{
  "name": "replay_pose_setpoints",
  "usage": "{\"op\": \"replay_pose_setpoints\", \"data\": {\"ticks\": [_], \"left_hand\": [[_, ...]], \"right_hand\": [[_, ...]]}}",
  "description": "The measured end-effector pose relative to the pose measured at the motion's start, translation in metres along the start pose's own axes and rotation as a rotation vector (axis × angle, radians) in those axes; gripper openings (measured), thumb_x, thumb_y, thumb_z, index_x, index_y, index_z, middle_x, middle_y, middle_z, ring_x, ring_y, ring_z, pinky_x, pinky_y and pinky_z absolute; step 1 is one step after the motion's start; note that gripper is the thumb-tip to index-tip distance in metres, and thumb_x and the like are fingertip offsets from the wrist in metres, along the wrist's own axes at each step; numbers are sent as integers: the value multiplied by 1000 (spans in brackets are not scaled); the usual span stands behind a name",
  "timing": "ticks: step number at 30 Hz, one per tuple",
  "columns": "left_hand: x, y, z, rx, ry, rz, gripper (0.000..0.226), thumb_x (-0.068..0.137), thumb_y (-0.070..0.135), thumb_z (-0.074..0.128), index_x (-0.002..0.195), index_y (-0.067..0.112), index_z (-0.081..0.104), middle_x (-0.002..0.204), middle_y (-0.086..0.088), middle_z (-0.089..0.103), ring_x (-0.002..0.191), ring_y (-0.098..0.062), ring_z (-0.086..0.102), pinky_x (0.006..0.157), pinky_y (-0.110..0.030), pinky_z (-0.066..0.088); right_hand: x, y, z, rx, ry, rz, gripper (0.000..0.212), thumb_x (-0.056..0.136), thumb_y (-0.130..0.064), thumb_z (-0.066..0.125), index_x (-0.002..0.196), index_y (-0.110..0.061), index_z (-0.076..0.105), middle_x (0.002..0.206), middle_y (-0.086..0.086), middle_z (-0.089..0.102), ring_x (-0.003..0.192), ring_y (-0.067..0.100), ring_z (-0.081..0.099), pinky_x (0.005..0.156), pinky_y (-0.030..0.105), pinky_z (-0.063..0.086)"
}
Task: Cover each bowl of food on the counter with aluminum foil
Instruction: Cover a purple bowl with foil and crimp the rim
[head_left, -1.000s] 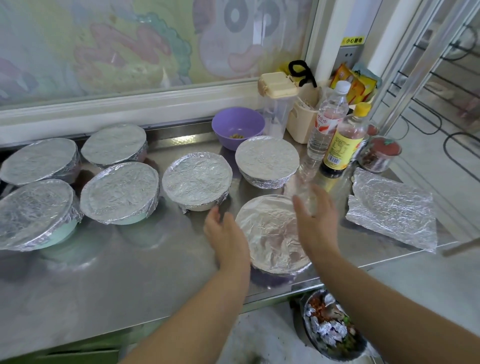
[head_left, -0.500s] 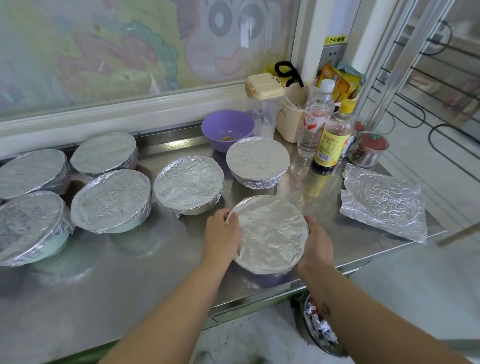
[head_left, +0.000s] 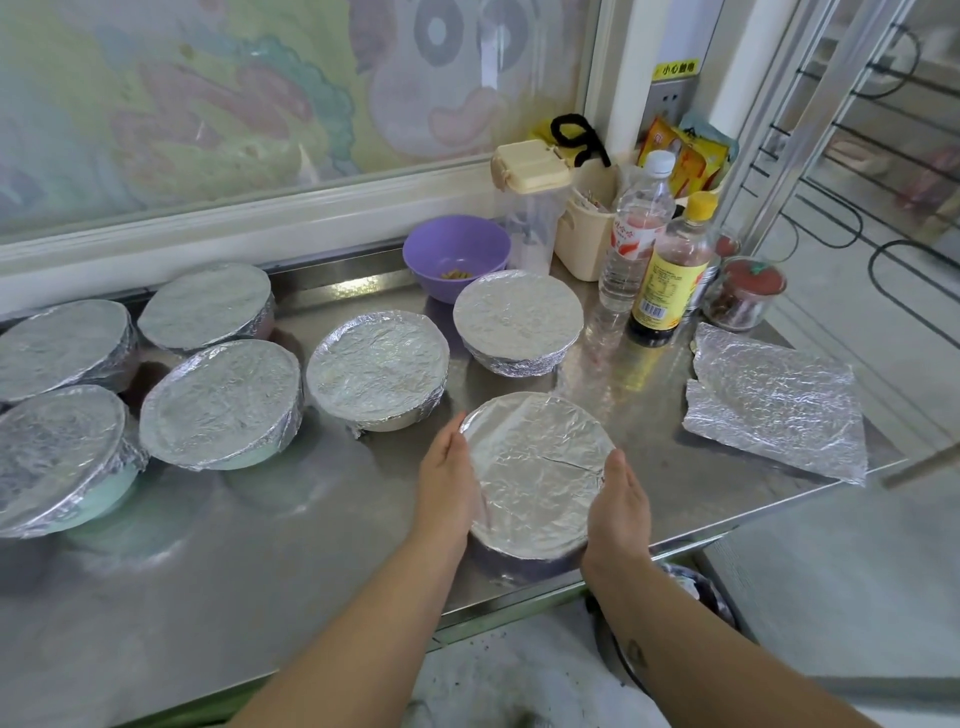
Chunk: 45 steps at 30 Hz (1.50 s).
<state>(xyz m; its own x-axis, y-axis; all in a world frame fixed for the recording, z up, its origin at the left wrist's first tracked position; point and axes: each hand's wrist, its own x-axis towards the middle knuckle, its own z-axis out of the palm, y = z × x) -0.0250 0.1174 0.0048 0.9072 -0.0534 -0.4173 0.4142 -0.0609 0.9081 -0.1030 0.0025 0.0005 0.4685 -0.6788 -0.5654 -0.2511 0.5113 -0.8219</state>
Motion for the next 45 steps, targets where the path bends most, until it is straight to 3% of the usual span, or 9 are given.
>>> {"op": "replay_pose_setpoints", "data": {"ticks": [8,13,16,18,21,28,33,38,45], "left_hand": [[-2,-6,1,-65,8,-1,29,105,22,43,119,33,65,116,-15,67,109,-28,64,94,-31,50],[-3,-1,-6,-45,-3,-8,23,104,23,45,124,26,54,112,4,63,83,-2,65,72,-22,55],[3,5,-7,41,1,56,32,102,24,47,134,27,52,131,5,56,116,-10,57,104,-34,46],[7,11,-7,61,-39,49,37,103,26,45,139,29,51,136,9,55,125,-11,54,111,-35,41],[10,14,-5,46,-97,-4,36,105,23,43,138,26,56,134,8,60,121,-10,59,109,-36,44],[-2,7,2,-87,-36,-64,29,106,19,41,122,23,64,111,2,72,93,-8,69,70,-19,56],[-8,-2,5,-195,19,-116,25,104,23,45,120,31,62,111,1,71,101,-18,68,91,-42,56],[2,-2,-5,-63,155,-41,24,102,23,47,125,18,51,119,-4,60,108,-17,57,92,-29,42],[16,18,0,28,-11,26,39,105,19,40,141,20,53,137,10,54,124,-5,49,104,-21,33]], "right_hand": [[5,-4,2,-7,-39,10,41,108,-42,40,135,-19,61,122,-4,67,115,19,61,103,39,49],[22,-29,-4,-34,-73,8,40,102,-47,49,85,-20,75,94,5,78,91,26,73,89,49,58],[12,-20,-9,-9,81,-51,37,101,-43,48,108,-13,70,108,5,72,89,16,64,75,31,51],[-3,-1,-9,55,98,-17,43,98,-46,47,123,-17,64,120,0,65,106,18,60,86,35,52],[-17,16,2,161,86,85,42,104,-42,42,140,-27,56,136,-4,61,126,24,57,109,50,46],[-7,7,11,131,135,56,35,106,-36,39,121,-22,68,114,0,70,105,25,67,98,46,54],[5,-10,10,65,69,86,29,103,-35,49,111,-19,72,103,4,74,94,27,71,87,45,59],[25,-29,-3,86,20,46,35,95,-43,59,103,-13,73,97,6,76,98,27,72,93,48,57],[-9,10,6,244,103,160,39,103,-49,41,130,-28,61,119,5,68,100,32,69,63,42,62]]}}
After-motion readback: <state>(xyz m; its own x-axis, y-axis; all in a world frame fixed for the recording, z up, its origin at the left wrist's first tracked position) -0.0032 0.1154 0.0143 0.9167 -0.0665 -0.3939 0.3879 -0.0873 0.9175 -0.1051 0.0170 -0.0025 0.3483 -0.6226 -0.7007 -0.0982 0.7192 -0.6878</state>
